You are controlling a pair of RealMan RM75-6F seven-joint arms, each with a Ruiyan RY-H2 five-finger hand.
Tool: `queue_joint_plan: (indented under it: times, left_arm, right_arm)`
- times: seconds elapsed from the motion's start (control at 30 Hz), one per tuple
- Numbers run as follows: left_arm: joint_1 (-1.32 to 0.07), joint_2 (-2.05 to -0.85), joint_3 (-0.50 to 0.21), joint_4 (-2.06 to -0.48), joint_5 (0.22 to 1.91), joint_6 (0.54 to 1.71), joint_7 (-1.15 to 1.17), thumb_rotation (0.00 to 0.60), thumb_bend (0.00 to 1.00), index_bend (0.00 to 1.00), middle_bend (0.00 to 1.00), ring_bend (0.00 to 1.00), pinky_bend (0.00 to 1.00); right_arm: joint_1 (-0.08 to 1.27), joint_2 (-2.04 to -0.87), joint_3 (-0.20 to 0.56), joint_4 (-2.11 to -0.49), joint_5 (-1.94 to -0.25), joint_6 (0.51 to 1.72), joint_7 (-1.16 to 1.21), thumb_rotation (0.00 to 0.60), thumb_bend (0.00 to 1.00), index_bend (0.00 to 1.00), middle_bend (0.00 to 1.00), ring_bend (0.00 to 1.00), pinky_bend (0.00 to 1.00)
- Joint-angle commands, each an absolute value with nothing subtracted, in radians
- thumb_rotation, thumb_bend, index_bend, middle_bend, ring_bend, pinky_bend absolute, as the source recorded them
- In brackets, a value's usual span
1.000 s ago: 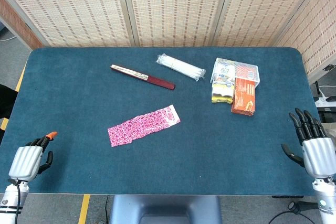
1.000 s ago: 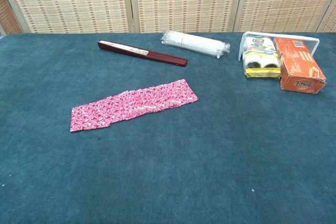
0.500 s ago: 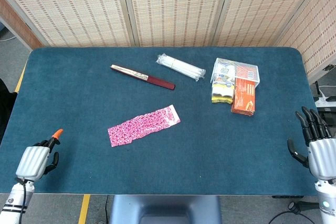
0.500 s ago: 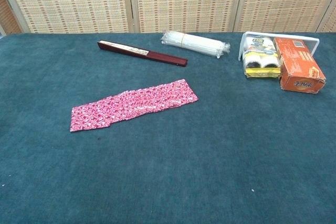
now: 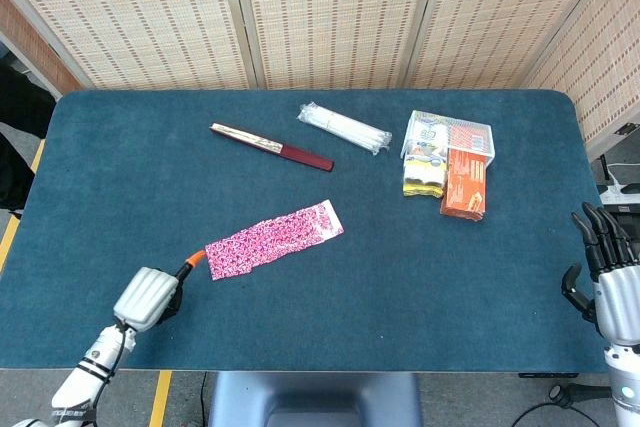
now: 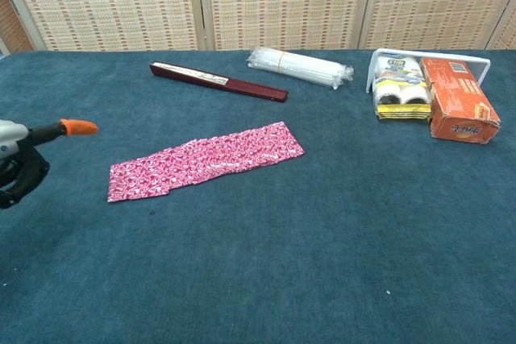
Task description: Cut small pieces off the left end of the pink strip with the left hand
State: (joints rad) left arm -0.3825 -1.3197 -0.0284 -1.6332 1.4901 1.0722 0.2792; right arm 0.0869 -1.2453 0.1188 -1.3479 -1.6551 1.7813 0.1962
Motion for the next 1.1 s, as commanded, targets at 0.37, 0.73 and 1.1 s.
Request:
queue_joint_plan:
  times: [0.37, 0.73, 1.1]
  left_arm:
    - [-0.497, -1.458, -0.032, -1.567, 1.348, 0.899, 0.401, 0.6, 0.83, 0.0, 0.72, 0.78, 0.68]
    - [-0.525, -1.492, -0.041, -1.534, 1.199, 0.892, 0.52, 0.6, 0.83, 0.02, 0.72, 0.78, 0.68]
    - [-0.53, -1.475, -0.027, -1.555, 1.115, 0.925, 0.575, 0.6, 0.83, 0.14, 0.72, 0.79, 0.69]
  right_arm:
    - [0.093, -1.234, 0.108, -1.36, -1.658, 1.75, 0.192, 0.6, 0.77, 0.0, 0.0, 0.0, 0.17]
    - [0.094, -1.228, 0.104, -1.365, -1.659, 1.741, 0.196, 0.6, 0.77, 0.0, 0.0, 0.0, 0.17]
    - [0.093, -1.225, 0.098, -1.371, -1.662, 1.734, 0.193, 0.6, 0.77, 0.0, 0.0, 0.0, 0.17]
